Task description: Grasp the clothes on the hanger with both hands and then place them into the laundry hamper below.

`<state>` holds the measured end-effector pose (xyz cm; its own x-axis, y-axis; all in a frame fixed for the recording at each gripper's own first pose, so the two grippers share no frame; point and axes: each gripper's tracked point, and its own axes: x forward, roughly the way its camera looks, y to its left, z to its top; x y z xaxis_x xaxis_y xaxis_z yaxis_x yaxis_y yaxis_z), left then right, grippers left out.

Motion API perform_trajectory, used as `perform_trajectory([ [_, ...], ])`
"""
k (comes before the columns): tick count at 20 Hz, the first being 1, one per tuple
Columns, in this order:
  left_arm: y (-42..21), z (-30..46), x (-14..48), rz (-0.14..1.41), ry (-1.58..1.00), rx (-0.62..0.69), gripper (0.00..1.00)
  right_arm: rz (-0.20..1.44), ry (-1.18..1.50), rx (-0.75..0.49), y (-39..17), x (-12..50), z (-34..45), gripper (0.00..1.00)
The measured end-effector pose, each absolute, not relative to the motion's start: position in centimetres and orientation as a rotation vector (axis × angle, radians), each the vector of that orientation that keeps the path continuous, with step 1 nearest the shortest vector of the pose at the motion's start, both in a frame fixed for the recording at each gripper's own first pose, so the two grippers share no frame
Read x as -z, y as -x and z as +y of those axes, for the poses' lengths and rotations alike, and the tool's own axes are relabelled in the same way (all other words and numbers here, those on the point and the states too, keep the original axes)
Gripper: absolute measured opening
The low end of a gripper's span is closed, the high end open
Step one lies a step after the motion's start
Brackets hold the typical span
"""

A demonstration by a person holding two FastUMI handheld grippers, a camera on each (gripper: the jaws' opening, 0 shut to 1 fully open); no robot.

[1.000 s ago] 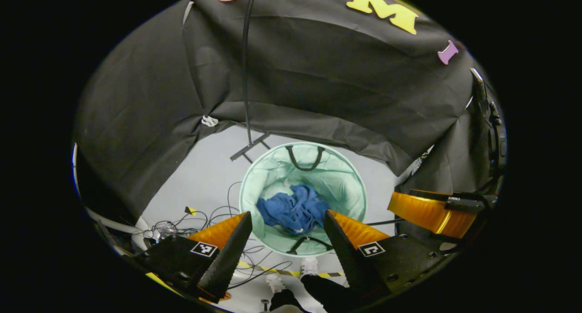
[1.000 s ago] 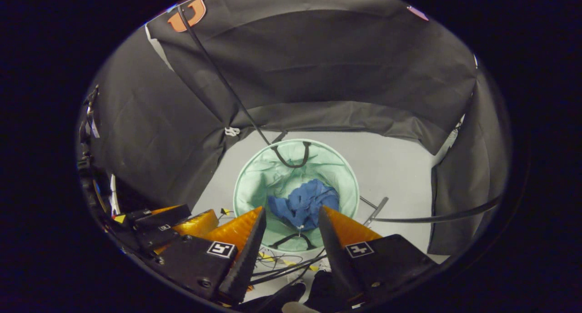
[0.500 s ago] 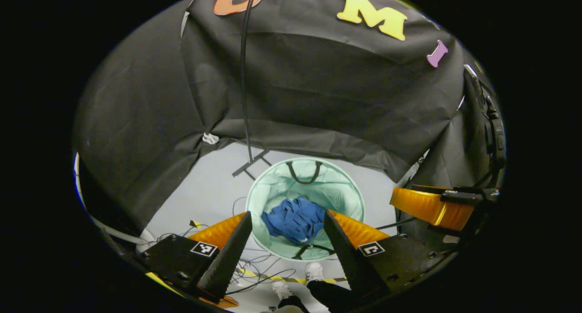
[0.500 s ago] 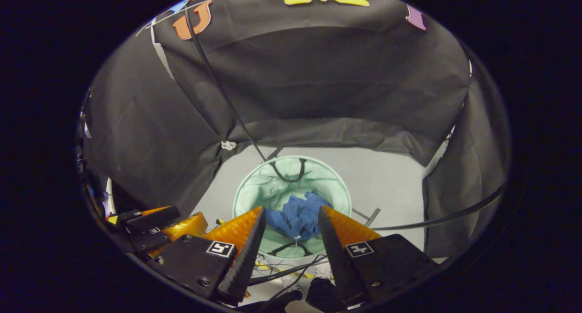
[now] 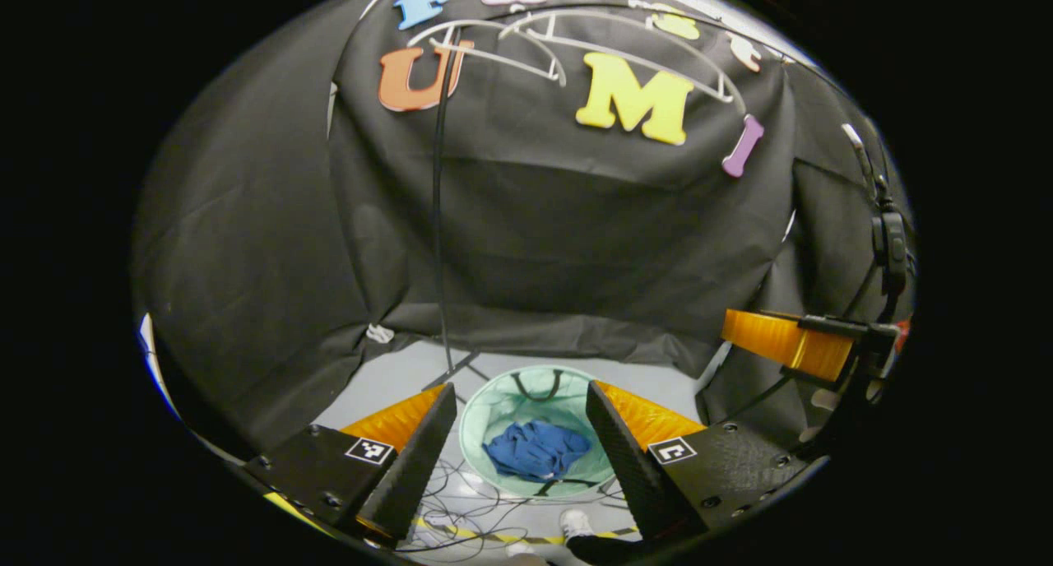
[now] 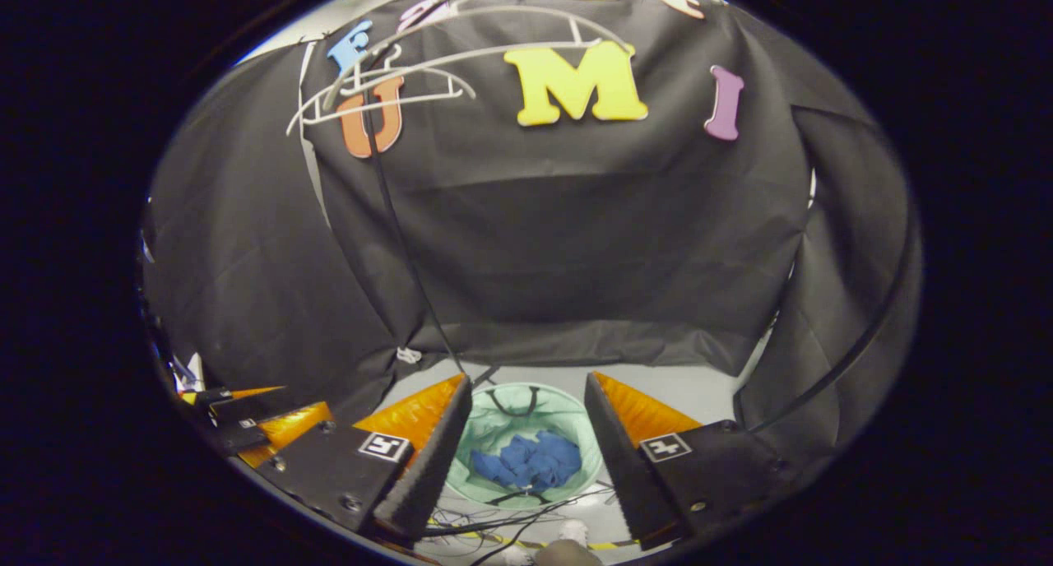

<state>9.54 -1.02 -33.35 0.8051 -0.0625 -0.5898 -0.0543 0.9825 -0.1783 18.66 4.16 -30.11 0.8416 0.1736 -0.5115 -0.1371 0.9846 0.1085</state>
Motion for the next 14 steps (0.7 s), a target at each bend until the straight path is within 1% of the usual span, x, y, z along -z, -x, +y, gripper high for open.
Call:
perform_trajectory([
  [1, -9.3, -0.7, 31.4, 0.601, 0.186, 0.008, 0.96, 0.520, -0.074, -0.161, -17.7, 28.6, 4.3, 0.94],
  [2, -9.0, -0.6, 29.7, 0.570, 0.183, 0.019, 1.00, 0.500, -0.077, -0.156, -17.0, 27.4, 4.1, 1.00],
  [3, -8.6, -0.7, 27.8, 0.540, 0.174, 0.031, 0.96, 0.473, -0.078, -0.155, -16.2, 26.3, 3.8, 1.00],
  [4, -8.5, -0.8, 26.4, 0.513, 0.157, 0.040, 1.00, 0.446, -0.072, -0.152, -15.5, 24.8, 3.4, 0.99],
  [8, -7.5, -1.8, 20.4, 0.393, 0.089, 0.056, 1.00, 0.321, -0.038, -0.136, -12.6, 16.8, 1.7, 0.99],
  [10, -6.8, -2.2, 17.4, 0.331, 0.060, 0.060, 0.91, 0.247, -0.025, -0.130, -11.5, 12.6, 0.3, 0.99],
  [11, -6.4, -2.3, 15.8, 0.300, 0.044, 0.053, 1.00, 0.214, -0.028, -0.131, -10.8, 10.8, -0.2, 0.99],
  [13, -6.0, -2.3, 13.2, 0.249, 0.031, 0.038, 0.92, 0.160, -0.046, -0.139, -9.7, 7.6, -1.4, 1.00],
  [14, -5.7, -2.5, 12.0, 0.230, 0.034, 0.028, 0.96, 0.143, -0.054, -0.147, -9.1, 6.5, -2.0, 0.98],
])
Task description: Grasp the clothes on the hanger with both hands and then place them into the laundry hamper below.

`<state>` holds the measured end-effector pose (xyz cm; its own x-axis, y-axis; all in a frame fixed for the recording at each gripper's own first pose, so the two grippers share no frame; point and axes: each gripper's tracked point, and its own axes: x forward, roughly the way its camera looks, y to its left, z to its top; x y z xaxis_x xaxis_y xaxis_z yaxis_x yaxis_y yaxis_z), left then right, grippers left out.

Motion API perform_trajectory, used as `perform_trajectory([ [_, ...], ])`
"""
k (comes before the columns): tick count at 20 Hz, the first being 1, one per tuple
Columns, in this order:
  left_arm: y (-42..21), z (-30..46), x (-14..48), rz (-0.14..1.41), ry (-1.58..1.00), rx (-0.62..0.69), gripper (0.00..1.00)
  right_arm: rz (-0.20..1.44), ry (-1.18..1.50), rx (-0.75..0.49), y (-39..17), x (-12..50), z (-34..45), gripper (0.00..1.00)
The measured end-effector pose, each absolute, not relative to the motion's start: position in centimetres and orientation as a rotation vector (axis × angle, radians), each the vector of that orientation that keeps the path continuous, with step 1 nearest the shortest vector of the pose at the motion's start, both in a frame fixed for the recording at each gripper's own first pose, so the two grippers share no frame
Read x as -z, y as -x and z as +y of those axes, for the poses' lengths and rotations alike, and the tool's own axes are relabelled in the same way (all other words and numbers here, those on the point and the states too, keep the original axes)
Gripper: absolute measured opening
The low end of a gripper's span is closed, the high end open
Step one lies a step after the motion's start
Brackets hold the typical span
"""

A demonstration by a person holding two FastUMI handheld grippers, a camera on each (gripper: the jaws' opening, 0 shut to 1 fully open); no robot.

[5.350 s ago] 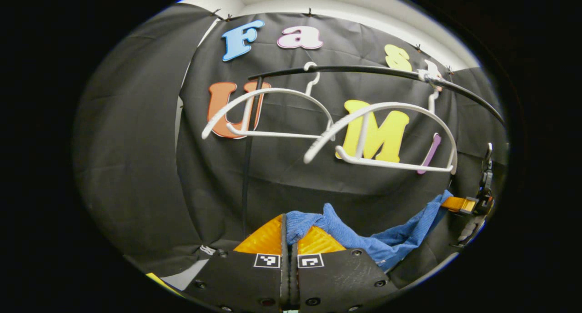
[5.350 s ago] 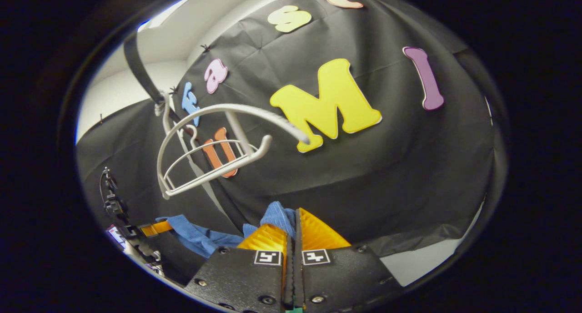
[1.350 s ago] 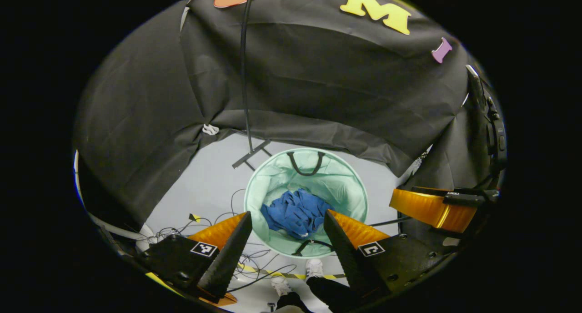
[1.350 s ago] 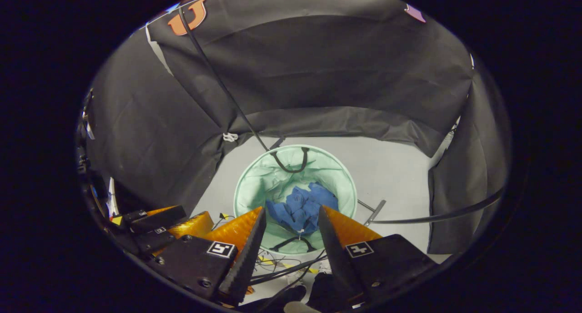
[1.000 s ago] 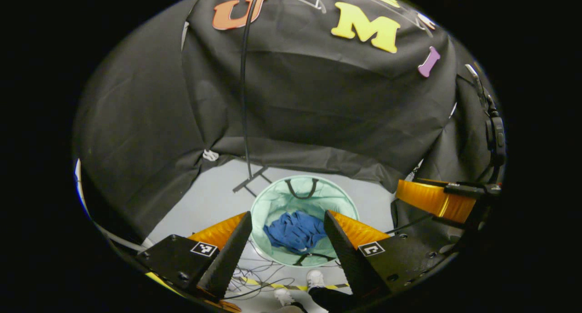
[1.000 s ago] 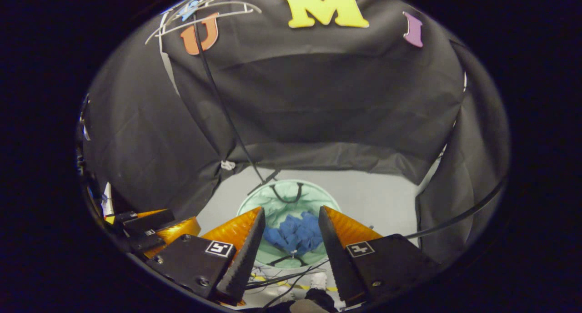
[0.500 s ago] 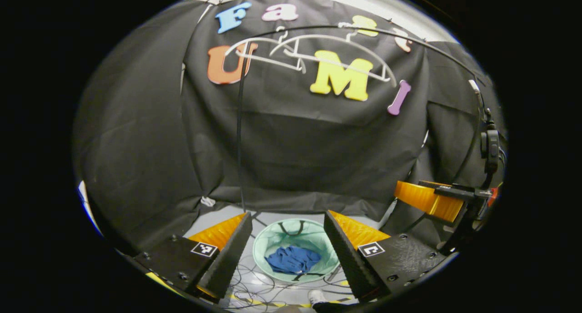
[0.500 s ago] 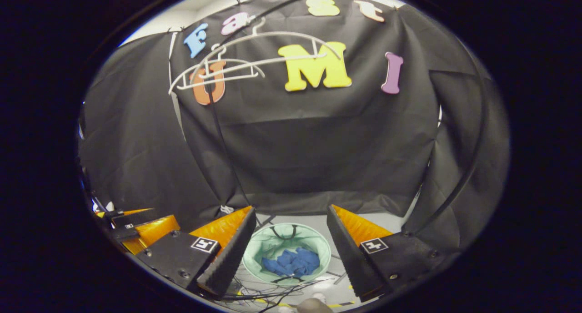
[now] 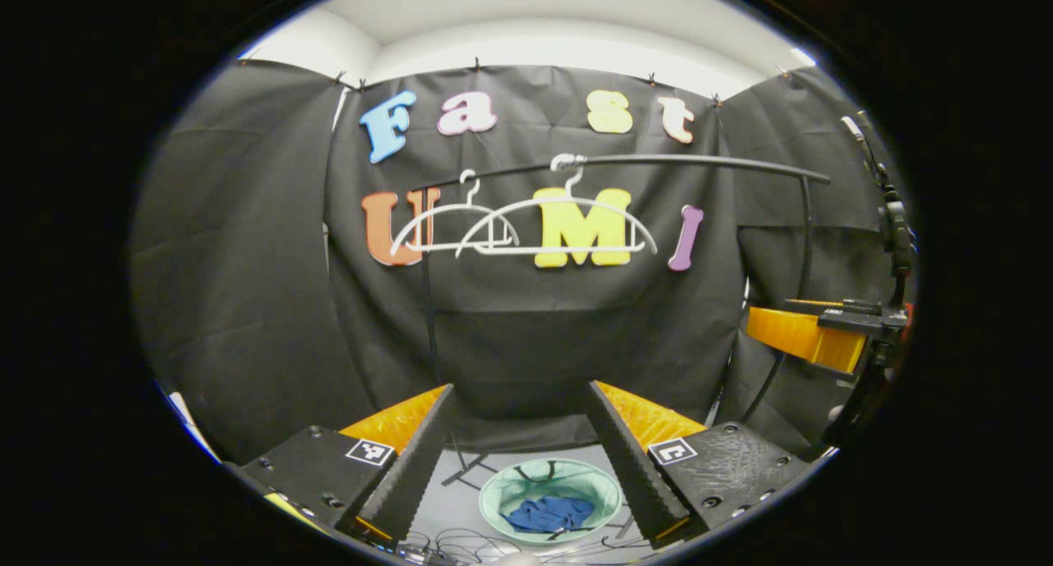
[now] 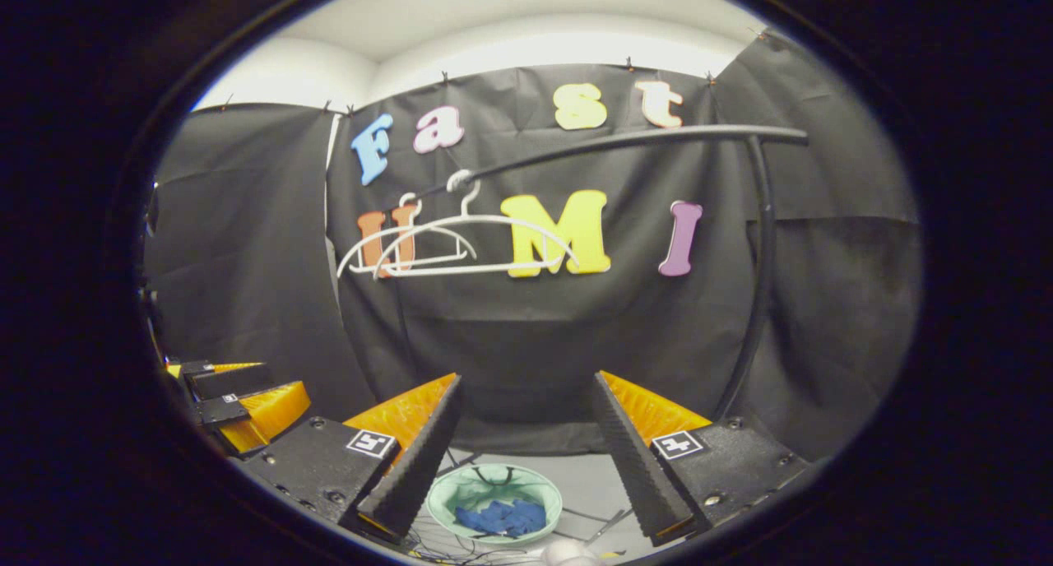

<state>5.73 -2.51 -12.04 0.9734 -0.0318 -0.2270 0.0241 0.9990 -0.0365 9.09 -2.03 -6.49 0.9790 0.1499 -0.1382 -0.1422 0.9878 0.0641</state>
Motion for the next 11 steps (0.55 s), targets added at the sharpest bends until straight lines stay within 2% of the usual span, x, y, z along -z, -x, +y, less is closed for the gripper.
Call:
perform_trajectory([
  [1, -5.5, -2.8, 10.9, 0.217, 0.045, 0.022, 0.92, 0.125, -0.064, -0.153, -8.0, 5.3, -2.6, 1.00],
  [3, -5.2, -3.3, 7.9, 0.181, 0.056, 0.002, 1.00, 0.096, -0.073, -0.176, -6.7, 3.2, -3.6, 1.00],
  [11, 0.8, -5.9, 1.6, 0.086, 0.042, -0.144, 1.00, 0.039, -0.080, -0.271, -2.3, -0.9, -7.2, 0.99],
])
